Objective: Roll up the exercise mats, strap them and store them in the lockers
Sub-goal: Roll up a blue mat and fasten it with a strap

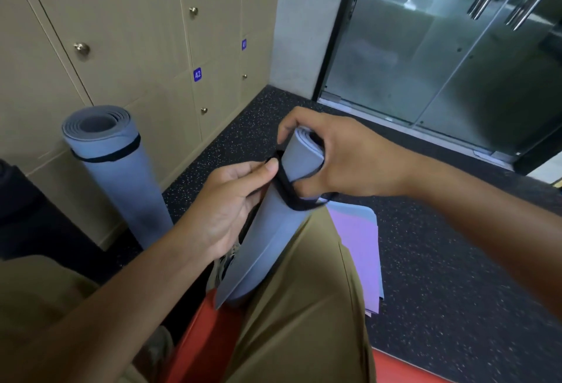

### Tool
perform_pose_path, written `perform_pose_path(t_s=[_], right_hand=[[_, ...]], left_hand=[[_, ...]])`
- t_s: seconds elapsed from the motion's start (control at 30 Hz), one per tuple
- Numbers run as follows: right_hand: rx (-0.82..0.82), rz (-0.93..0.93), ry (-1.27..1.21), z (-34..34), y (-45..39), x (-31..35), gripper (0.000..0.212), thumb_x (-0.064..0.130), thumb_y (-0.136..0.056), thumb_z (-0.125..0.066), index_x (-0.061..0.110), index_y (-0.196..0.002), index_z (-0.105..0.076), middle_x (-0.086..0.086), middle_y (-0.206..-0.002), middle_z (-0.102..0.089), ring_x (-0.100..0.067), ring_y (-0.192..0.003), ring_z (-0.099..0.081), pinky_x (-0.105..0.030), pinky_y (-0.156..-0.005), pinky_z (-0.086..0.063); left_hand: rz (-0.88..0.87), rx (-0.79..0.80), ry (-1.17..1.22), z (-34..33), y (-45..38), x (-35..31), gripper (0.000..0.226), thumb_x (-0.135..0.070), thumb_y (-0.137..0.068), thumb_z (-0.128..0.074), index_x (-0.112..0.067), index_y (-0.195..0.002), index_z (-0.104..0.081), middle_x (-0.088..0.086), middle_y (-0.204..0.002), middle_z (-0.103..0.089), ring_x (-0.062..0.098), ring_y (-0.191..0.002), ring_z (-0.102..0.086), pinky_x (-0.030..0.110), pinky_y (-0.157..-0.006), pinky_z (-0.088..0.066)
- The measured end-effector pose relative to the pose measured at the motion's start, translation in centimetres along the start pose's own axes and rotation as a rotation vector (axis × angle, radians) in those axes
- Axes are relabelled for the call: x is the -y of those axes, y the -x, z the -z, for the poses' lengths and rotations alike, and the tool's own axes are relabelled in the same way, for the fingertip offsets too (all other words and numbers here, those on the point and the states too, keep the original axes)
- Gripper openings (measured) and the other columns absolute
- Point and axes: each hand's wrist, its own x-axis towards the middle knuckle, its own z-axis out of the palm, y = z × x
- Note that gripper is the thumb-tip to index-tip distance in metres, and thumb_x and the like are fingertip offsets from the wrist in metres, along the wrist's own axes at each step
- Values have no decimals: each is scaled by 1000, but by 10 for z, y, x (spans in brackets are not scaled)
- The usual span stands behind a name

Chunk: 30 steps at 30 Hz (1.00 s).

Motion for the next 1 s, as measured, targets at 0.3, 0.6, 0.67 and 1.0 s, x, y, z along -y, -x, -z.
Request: perform_pose_path(t_s=[0.3,0.6,0.67,1.0], right_hand=[[-208,-66,-355,-26,4,-22,73,21,-69,-95,33,-128,-55,19,-109,-65,-6,-97,-64,-23,-77,-57],[-253,-47,-539,-50,-9,-21,84,28,-72,-91,30,-142,-44,16,-130,-60,-13,-114,-64,-31,-94,-57],[-260,-42,-547,-53,-13,-19,82,27,-74,-90,31,-141,-44,15,-131,-60,-13,-116,-63,-33,-95,-57],[-477,-87,-587,-59,-31,-16,76,34,-74,-92,31,-136,-49,6,-127,-64,-15,-112,-66,-41,-91,-59]], left_hand=[[86,-56,25,30,-2,20,44,-33,-93,-65,0,-122,-61,20,-128,-69,26,-120,-66,37,-105,-49],[101,-133,141,32,-11,4,52,-36,-96,-60,-1,-135,-63,17,-130,-69,30,-126,-63,40,-106,-53],[103,-138,154,32,-12,4,51,-37,-97,-60,-4,-135,-64,16,-131,-69,30,-127,-63,42,-108,-50],[-222,67,-333,47,-5,3,71,-21,-82,-81,-29,-143,-47,-2,-141,-62,18,-132,-58,42,-110,-48]])
